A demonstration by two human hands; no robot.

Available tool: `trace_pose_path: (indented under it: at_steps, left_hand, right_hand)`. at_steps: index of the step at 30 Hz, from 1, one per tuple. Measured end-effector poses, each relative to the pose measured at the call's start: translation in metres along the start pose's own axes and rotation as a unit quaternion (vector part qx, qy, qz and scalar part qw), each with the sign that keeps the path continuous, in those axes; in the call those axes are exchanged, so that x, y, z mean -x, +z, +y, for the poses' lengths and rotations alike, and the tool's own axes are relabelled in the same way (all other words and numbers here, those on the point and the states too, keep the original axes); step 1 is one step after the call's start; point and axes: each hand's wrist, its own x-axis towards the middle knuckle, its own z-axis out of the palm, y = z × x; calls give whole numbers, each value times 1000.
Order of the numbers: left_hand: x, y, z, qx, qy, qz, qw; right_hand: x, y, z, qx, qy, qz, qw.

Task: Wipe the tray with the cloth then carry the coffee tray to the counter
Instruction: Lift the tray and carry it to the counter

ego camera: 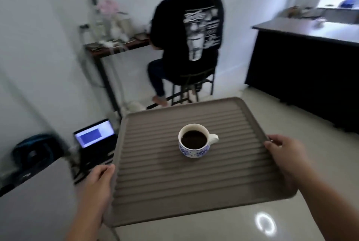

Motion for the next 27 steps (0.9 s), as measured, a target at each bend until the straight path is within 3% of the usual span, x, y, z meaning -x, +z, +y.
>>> trace_pose_path:
  at_steps: [6,13,27]
  left_hand:
    - [-6,123,68,-15,58,-151,987]
    - [8,294,150,-9,110,-304,946]
    - [42,637,313,21,181,-504,844]
  right_hand:
    - [14,-115,63,-19,67,77,995]
    - [5,-212,129,-16,141,199,970]
    - [-116,-361,219,-45,245,368,896]
